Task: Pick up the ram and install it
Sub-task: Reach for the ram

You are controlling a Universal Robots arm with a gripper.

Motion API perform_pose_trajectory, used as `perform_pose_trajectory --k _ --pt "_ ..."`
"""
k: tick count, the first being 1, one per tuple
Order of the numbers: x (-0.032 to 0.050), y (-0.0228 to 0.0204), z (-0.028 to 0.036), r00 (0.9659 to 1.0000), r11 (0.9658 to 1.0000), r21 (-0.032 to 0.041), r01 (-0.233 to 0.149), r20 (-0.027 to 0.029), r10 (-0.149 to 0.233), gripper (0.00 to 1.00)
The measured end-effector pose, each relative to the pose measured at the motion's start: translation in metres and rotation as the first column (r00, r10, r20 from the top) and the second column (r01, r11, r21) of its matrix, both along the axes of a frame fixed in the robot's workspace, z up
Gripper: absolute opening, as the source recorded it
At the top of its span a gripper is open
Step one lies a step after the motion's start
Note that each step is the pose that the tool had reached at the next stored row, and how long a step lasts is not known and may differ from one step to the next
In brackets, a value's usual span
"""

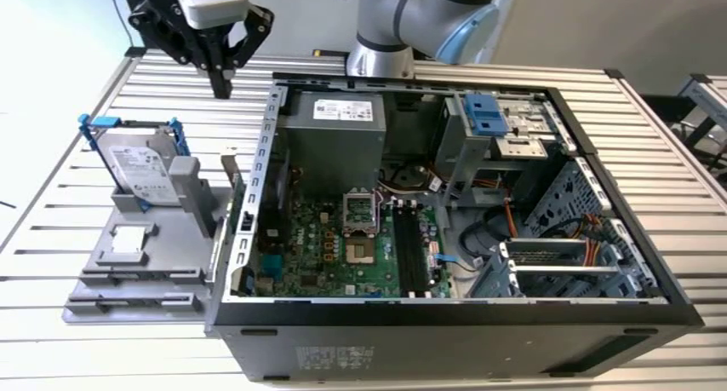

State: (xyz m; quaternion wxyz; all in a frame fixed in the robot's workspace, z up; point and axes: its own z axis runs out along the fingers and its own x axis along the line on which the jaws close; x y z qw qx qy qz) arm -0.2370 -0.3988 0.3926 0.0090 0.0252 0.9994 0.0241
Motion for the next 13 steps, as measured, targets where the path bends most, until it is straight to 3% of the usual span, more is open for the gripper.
perform_pose_trajectory --k 13 --pt "-0.0469 0.0 0.0 1.0 1.0 -0.0001 -0.006 -0.0001 0.006 0.0"
